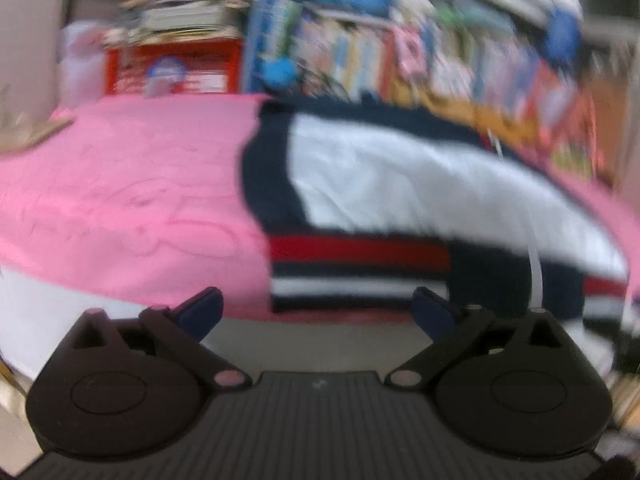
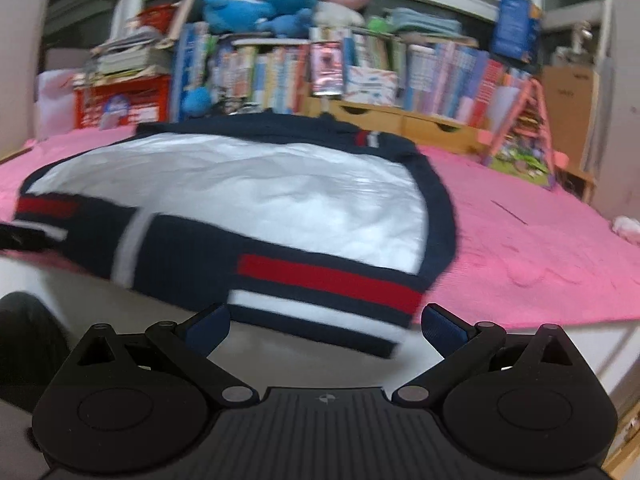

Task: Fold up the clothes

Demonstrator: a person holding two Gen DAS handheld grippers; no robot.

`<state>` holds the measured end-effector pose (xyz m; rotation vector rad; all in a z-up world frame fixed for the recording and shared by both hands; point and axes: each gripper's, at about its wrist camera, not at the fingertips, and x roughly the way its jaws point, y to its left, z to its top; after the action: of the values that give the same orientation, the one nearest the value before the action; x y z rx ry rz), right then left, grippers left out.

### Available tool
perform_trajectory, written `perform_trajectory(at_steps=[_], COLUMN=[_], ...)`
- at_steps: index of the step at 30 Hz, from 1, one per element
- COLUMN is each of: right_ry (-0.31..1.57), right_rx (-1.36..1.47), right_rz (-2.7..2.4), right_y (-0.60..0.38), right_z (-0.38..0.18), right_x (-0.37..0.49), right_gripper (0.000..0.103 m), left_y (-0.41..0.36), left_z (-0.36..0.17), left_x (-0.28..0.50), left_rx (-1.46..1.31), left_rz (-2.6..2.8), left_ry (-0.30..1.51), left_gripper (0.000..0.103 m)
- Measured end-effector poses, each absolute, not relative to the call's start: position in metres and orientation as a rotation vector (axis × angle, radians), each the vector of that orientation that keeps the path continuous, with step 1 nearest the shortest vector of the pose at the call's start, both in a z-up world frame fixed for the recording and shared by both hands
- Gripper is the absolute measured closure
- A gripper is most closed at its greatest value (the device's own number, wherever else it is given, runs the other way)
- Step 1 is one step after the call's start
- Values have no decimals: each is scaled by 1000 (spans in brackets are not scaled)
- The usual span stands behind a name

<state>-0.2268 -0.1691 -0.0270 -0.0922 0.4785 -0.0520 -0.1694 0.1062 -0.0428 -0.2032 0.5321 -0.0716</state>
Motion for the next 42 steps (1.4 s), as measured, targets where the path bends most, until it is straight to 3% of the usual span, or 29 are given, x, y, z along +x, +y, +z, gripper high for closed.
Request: perform_trajectory(at_steps=[11,13,14,15,17,21,23,29,42], right_ry=[487,508,517,525,541,551,542,530,488], right_rx=[215,271,306,339,375,485,522,524,518], right_rz=[132,167,189,208,208,238,230,226,229], right_y=[-227,-235,-239,-242,-248,-267,-274,-273,-267], right_z=[-32,-32,-32,-32,-28,-18,-8,25,73], right_x=[-204,-196,-195,-193,-195,-205,-209,-197,-91], right_gripper=[1,6,14,18,33,52,69,82,86], left_y=[166,167,167,167,165,156,157,137,113], left_z=[-69,-70,-71,-71,-66,-41,-25,15,38], left_x=[-141,-136,-134,-135,-139,-151,-156,-139,-49], left_rx=[-650,-667,-674,-681,-675,-577,-576,-428,-248], left_rz=[-203,-252,-274,-293,-330,-338,-371,-417,-340], left_ry=[562,555,559,561,555,525,480,423,432], left_gripper=[0,6,17,35,54,70,74,75,75])
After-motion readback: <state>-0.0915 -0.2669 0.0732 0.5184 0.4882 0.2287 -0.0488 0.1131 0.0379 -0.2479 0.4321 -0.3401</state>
